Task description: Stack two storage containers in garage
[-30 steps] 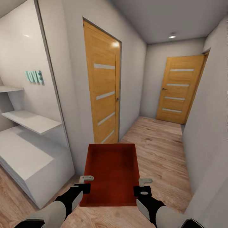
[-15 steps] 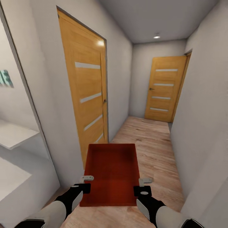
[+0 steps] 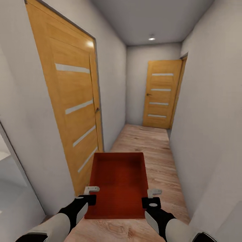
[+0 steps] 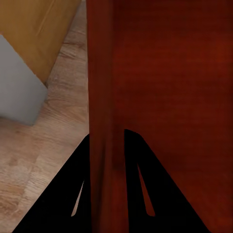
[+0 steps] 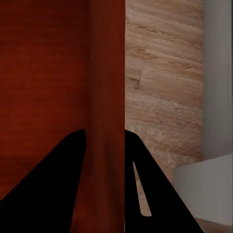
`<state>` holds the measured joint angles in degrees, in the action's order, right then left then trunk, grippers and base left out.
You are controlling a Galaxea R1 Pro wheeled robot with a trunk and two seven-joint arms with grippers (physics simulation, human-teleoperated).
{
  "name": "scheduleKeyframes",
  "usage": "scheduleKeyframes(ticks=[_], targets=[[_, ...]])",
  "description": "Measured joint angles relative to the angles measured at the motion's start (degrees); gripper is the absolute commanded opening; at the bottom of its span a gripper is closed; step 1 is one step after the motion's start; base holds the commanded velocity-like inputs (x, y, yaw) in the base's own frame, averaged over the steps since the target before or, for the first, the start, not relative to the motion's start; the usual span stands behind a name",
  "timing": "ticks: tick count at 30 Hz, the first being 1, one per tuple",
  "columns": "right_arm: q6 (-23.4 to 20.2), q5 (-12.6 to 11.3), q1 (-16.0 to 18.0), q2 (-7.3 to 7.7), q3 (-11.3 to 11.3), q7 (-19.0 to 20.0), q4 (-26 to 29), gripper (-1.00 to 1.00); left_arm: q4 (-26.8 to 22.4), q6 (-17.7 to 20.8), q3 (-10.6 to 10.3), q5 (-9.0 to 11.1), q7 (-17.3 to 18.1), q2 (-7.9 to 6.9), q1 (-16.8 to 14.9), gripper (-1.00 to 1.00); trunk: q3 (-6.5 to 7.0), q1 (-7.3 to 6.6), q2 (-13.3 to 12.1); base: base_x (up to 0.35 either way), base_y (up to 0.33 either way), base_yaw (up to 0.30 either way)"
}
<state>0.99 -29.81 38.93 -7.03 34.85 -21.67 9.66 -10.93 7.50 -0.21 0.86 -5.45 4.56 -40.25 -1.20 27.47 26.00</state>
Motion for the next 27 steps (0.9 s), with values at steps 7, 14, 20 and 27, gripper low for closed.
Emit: scheduleKeyframes(ticks=[7, 14, 20, 27], targets=[[0.0, 0.0, 0.0, -0.01, 0.0, 0.0, 0.1, -1.0, 0.0, 0.0, -0.1, 0.1, 0.0, -0.03, 0.0, -1.0, 0.0, 0.0, 0.0, 0.322, 0.0, -0.015], [0.0, -0.1, 0.0, -0.03, 0.1, 0.0, 0.0, -1.0, 0.0, 0.0, -0.1, 0.1, 0.0, -0.03, 0.0, -1.0, 0.0, 0.0, 0.0, 0.322, 0.0, 0.0], [0.0, 0.0, 0.0, -0.02, 0.0, 0.0, 0.0, -1.0, 0.0, 0.0, -0.1, 0.1, 0.0, -0.03, 0.0, -1.0, 0.0, 0.0, 0.0, 0.322, 0.0, 0.0], [0.0, -0.1, 0.0, 0.0, 0.1, 0.0, 0.0, -1.0, 0.0, 0.0, -0.1, 0.1, 0.0, -0.02, 0.0, -1.0, 0.0, 0.0, 0.0, 0.322, 0.0, 0.0]])
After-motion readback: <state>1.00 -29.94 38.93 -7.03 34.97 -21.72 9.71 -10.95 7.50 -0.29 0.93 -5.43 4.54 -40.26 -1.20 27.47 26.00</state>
